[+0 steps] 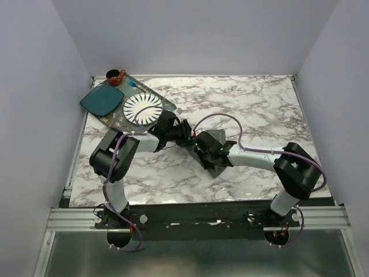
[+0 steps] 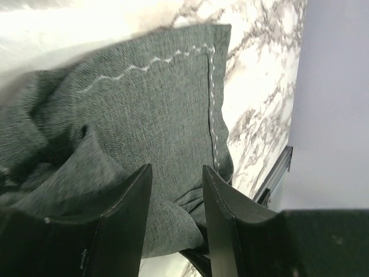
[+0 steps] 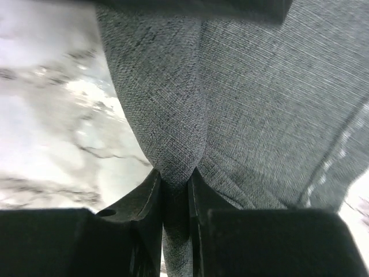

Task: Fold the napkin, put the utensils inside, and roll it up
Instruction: Roll the napkin with the utensil

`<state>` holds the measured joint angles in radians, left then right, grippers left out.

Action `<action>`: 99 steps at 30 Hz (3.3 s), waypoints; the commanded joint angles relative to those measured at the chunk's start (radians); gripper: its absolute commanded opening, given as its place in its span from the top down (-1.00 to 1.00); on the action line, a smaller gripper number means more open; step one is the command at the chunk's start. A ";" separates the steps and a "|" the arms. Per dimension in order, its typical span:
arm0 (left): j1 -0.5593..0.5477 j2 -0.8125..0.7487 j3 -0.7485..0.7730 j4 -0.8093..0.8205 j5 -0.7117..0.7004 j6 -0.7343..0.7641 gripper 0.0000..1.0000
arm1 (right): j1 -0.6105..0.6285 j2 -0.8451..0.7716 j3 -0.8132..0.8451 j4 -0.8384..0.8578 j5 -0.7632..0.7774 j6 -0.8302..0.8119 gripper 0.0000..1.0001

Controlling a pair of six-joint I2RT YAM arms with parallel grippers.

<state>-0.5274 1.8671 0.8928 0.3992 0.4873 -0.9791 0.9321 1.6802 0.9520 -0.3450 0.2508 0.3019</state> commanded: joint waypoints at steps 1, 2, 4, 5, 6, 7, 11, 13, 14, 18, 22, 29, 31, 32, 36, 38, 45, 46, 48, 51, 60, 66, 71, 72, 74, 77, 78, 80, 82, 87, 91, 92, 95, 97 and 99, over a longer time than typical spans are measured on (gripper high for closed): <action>0.069 -0.120 0.061 -0.187 -0.013 0.098 -0.02 | -0.107 -0.004 -0.082 0.107 -0.537 0.040 0.64; 0.082 -0.137 0.067 -0.198 -0.012 0.106 -0.02 | -0.127 -0.001 -0.082 0.110 -0.591 0.051 0.64; 0.090 -0.189 0.067 -0.217 -0.003 0.123 -0.03 | -0.186 0.010 -0.079 0.113 -0.741 0.084 0.65; 0.090 -0.206 0.064 -0.227 -0.006 0.128 -0.03 | -0.206 0.019 -0.078 0.116 -0.790 0.095 0.63; 0.089 -0.230 0.061 -0.232 -0.004 0.129 -0.03 | -0.249 0.051 -0.075 0.120 -0.891 0.108 0.63; 0.089 -0.238 0.042 -0.220 0.003 0.126 -0.03 | -0.269 0.073 -0.070 0.132 -0.939 0.133 0.62; 0.066 -0.232 -0.023 -0.136 0.031 0.065 -0.02 | -0.367 0.177 -0.093 0.239 -1.148 0.209 0.60; 0.050 -0.204 -0.058 -0.068 0.040 0.042 -0.01 | -0.420 0.240 -0.104 0.305 -1.245 0.241 0.59; 0.044 -0.194 -0.066 -0.048 0.040 0.036 0.00 | -0.433 0.263 -0.105 0.314 -1.272 0.244 0.59; 0.035 -0.099 -0.066 0.009 0.016 0.026 0.03 | -0.455 0.286 -0.101 0.321 -1.298 0.229 0.55; 0.035 -0.030 -0.039 0.030 -0.004 0.019 0.04 | -0.457 0.273 -0.110 0.305 -1.268 0.209 0.50; 0.035 0.049 -0.046 0.007 -0.052 0.042 0.06 | -0.444 0.103 -0.053 0.051 -0.954 0.071 -0.04; 0.037 0.066 -0.060 0.033 -0.049 0.031 0.06 | -0.397 0.007 -0.029 -0.042 -0.766 0.045 -0.25; 0.035 0.069 -0.063 0.036 -0.049 0.028 0.06 | -0.372 -0.019 0.005 -0.075 -0.702 0.039 -0.30; 0.035 0.076 -0.061 0.035 -0.049 0.026 0.07 | -0.227 -0.108 0.108 -0.216 -0.357 0.032 -0.49; 0.037 0.075 -0.061 0.032 -0.049 0.026 0.07 | -0.127 -0.106 0.149 -0.282 -0.156 0.052 -0.76; 0.037 0.092 -0.068 0.041 -0.029 -0.004 0.07 | 0.031 0.082 0.336 -0.405 0.183 0.100 -0.82; 0.038 0.092 -0.068 0.040 -0.024 -0.007 0.07 | 0.045 0.099 0.349 -0.407 0.202 0.106 -0.79; 0.041 0.090 -0.066 0.038 -0.024 -0.009 0.08 | 0.065 0.130 0.353 -0.388 0.214 0.108 -0.73; 0.044 0.090 -0.063 0.030 -0.021 -0.012 0.08 | 0.080 0.148 0.324 -0.332 0.206 0.108 -0.65; 0.052 0.075 -0.057 0.015 -0.009 -0.013 0.07 | 0.070 0.174 0.228 -0.212 0.168 0.137 -0.48; 0.056 0.055 -0.048 0.004 0.007 -0.013 0.06 | 0.002 0.127 0.114 -0.091 0.062 0.128 -0.02; 0.060 0.011 -0.009 -0.069 -0.001 0.045 0.03 | -0.079 0.058 0.006 0.003 -0.121 0.120 0.19; 0.060 -0.018 0.003 -0.094 -0.018 0.062 0.02 | -0.102 0.044 -0.021 0.032 -0.181 0.121 0.21; 0.067 -0.049 0.041 -0.166 -0.035 0.100 -0.01 | -0.189 0.012 -0.068 0.116 -0.408 0.124 0.22; 0.081 -0.104 0.076 -0.215 -0.041 0.137 -0.03 | -0.283 0.030 -0.105 0.166 -0.660 0.131 0.27; 0.086 -0.127 0.086 -0.227 -0.039 0.144 -0.03 | -0.300 0.039 -0.101 0.167 -0.706 0.131 0.30; 0.086 -0.152 0.100 -0.260 -0.042 0.168 -0.03 | -0.344 0.070 -0.096 0.173 -0.829 0.132 0.31; 0.086 -0.180 0.095 -0.261 -0.036 0.165 -0.04 | -0.386 0.090 -0.094 0.188 -0.896 0.141 0.32; 0.073 -0.149 0.064 -0.189 0.013 0.116 -0.05 | -0.455 0.205 -0.071 0.219 -1.139 0.164 0.32; 0.060 -0.065 0.072 -0.077 0.051 0.046 -0.04 | -0.498 0.268 -0.067 0.259 -1.222 0.174 0.32; 0.056 -0.046 0.083 -0.071 0.054 0.037 -0.04 | -0.504 0.274 -0.068 0.264 -1.229 0.177 0.31; 0.058 0.009 0.058 -0.016 0.057 0.000 -0.02 | -0.523 0.279 -0.071 0.273 -1.236 0.172 0.30; 0.056 0.030 0.049 -0.016 0.034 0.006 -0.01 | -0.526 0.257 -0.067 0.259 -1.216 0.167 0.26; 0.058 0.041 0.028 -0.023 0.013 0.016 -0.02 | -0.526 0.236 -0.056 0.227 -1.165 0.143 0.09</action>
<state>-0.4667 1.8786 0.9615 0.3367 0.5117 -0.9512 0.4137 1.9278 0.8948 -0.0498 -0.9680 0.4786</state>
